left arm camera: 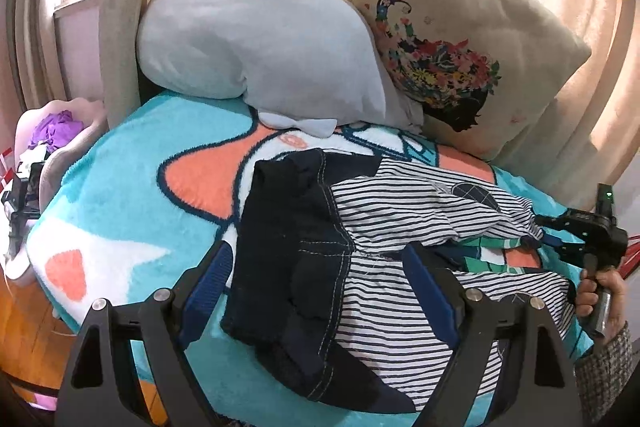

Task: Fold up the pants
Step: 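Move both grippers over the crumpled navy pants toward the striped lining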

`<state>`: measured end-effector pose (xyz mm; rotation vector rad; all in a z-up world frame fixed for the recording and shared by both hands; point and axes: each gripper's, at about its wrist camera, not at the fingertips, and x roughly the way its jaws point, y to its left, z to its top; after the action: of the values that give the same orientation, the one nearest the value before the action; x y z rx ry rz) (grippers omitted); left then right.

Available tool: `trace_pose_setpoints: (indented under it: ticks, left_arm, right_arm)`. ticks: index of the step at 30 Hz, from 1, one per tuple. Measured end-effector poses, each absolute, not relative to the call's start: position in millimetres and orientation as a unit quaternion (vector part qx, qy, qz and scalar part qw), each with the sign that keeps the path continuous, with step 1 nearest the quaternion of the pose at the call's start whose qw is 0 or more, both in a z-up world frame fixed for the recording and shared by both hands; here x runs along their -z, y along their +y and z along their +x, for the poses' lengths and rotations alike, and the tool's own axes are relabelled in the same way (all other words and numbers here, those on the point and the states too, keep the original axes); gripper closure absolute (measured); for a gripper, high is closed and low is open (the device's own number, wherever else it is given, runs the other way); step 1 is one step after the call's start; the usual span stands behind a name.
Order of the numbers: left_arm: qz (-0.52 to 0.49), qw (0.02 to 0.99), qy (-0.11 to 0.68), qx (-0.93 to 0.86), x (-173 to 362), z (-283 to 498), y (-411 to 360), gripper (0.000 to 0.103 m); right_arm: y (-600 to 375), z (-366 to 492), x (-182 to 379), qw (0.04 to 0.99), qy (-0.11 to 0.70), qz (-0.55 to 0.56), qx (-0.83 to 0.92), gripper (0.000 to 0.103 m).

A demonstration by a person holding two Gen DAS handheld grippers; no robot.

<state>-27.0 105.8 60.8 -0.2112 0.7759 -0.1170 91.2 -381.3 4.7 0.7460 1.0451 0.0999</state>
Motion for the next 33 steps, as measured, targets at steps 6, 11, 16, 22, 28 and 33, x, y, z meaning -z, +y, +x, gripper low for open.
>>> trace_pose_setpoints:
  ticks: [6,11,16,22,28,33]
  left_arm:
    - [-0.107,0.918,0.380,0.049,-60.3,-22.1,107.5,0.017]
    - [-0.115,0.913,0.388,0.050,-55.2,-14.6,112.0,0.017]
    - [-0.109,0.914,0.388,0.041,-54.4,-14.2,115.0,0.017]
    - [-0.105,0.910,0.397,0.050,-47.5,-11.3,108.0,0.017]
    - [-0.087,0.907,0.408,0.063,-39.3,-13.3,97.0,0.017]
    - [-0.082,0.899,0.426,0.054,-22.7,-13.4,98.6,0.017]
  right_arm:
    - [-367.3,84.6,-15.5,0.825,0.476,0.303,-0.032,0.091]
    - [-383.2,69.0,-13.9,0.828,0.494,0.264,0.025,0.095]
    - [-400.0,57.9,-14.3,0.826,0.480,0.290,0.055,0.088]
    - [-371.6,18.7,-67.6,0.871,0.427,0.243,0.027,0.058]
    - [-318.0,-7.0,-54.9,0.858,0.456,0.231,-0.060,0.056]
    - [-301.7,-17.0,-24.2,0.848,0.475,0.229,-0.054,0.056]
